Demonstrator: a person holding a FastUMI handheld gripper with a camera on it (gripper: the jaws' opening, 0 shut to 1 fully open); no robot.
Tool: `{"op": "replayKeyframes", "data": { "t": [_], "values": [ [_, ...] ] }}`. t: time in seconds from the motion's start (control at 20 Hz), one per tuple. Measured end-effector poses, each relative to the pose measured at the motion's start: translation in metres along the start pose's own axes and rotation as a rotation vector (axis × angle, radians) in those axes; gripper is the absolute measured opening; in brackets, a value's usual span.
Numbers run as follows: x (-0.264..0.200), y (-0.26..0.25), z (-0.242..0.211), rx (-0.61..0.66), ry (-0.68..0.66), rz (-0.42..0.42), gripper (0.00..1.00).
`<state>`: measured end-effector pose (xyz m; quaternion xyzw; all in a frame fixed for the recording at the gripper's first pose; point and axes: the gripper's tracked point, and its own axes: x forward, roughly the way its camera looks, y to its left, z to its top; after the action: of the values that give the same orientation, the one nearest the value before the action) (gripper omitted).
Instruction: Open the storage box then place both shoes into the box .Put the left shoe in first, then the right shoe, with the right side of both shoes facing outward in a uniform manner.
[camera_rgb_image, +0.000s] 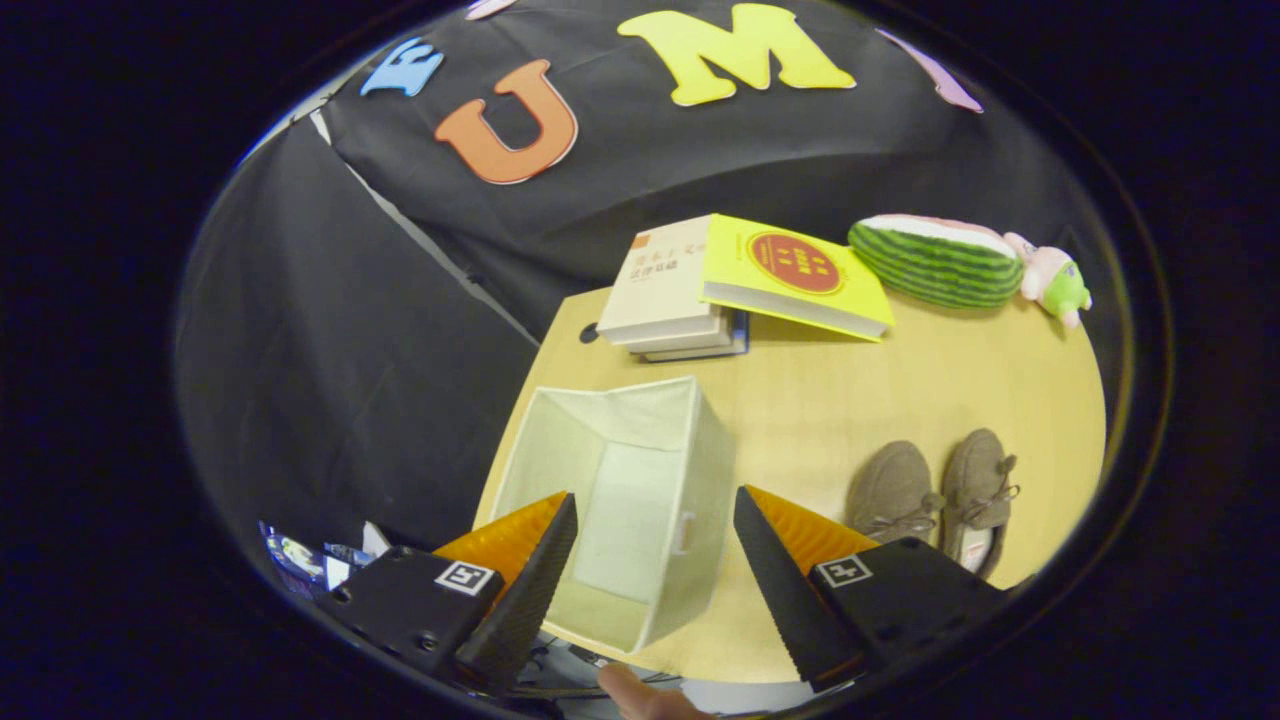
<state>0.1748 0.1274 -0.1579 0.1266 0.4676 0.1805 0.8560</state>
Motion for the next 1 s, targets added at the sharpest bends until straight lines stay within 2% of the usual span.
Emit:
{"op": "replayKeyframes", "data": {
  "t": [0.25, 0.45, 0.65, 1.0],
  "values": [
    [0.0, -0.067, -0.018, -0.022, 0.05, -0.113, 1.0],
    [0.005, -0.111, -0.042, 0.028, 0.134, -0.163, 1.0],
    [0.008, -0.148, -0.064, 0.019, 0.185, -0.221, 1.0],
    [0.023, -0.187, -0.098, 0.084, 0.26, -0.248, 0.99]
  ]
}}
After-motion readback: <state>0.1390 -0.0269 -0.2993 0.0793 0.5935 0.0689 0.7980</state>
